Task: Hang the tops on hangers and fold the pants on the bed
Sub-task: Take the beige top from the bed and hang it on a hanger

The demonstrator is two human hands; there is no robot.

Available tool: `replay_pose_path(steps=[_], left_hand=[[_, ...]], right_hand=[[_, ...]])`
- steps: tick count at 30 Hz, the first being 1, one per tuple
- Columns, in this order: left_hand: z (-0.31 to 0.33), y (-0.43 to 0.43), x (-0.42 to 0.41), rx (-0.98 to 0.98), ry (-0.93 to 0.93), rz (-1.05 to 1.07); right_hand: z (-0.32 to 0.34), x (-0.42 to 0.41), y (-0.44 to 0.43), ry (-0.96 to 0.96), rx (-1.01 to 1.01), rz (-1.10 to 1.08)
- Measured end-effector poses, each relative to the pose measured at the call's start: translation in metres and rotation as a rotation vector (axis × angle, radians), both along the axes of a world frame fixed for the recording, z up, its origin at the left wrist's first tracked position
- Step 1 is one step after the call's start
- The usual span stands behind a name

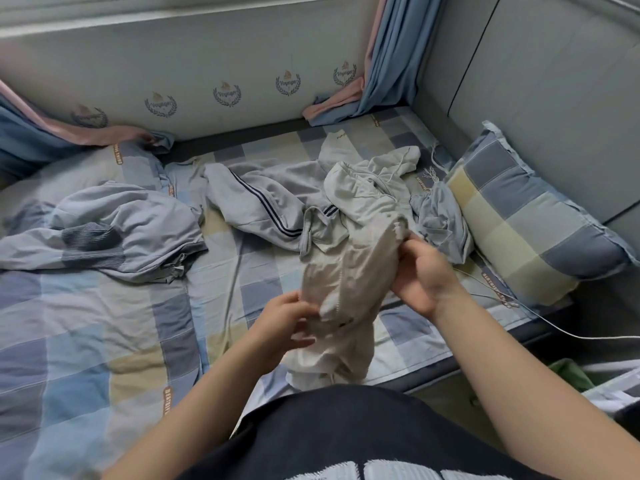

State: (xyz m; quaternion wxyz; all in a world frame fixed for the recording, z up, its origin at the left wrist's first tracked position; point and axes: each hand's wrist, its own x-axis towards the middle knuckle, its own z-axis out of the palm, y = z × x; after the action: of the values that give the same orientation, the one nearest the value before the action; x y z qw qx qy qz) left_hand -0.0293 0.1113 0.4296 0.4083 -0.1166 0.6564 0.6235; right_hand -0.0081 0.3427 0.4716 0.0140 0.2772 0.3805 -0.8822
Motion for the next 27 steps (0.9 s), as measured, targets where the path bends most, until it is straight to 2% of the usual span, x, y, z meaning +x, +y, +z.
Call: replay_pose_path(steps=[3,5,9,13,14,17,18,22,25,27], left_hand=[[0.006,-0.004,0.004,-0.092,0.034,-0.310],[0.014,0.003,0.002,-0.024,0.062,-0.402],[0.023,0.025,-0.008,0.113,0.081,-0.253],[0.024,0.038,-0.008,0.001,0.162,-0.354],[0.024,0.041,-0.005,-0.037,0.225,-0.337],[0.025,0.042,0.001,-0.203,0.609,-0.249],[0.028,0.042,0.001,-0.222,0.681,-0.262],[0.037,0.047,0.001,-0.145,0.538,-0.411],[0.030,0.052,0.002,-0.193,0.529,-0.379],[0.022,0.049,-0.002,-0.248,0.522,-0.251]], right_hand=[[0.017,0.006,0.006,0.007,0.010,0.061],[0.025,0.009,0.006,-0.022,0.055,0.110],[0.036,0.014,0.007,-0.043,0.184,0.191],[0.037,0.020,0.008,-0.023,0.213,0.234],[0.036,0.021,0.008,-0.019,0.220,0.234],[0.037,0.023,0.007,0.007,0.213,0.207],[0.037,0.023,0.006,0.018,0.208,0.201],[0.035,0.023,0.000,0.069,0.190,0.194],[0.029,0.021,-0.006,0.112,0.163,0.137],[0.020,0.021,-0.003,0.062,0.392,0.172]])
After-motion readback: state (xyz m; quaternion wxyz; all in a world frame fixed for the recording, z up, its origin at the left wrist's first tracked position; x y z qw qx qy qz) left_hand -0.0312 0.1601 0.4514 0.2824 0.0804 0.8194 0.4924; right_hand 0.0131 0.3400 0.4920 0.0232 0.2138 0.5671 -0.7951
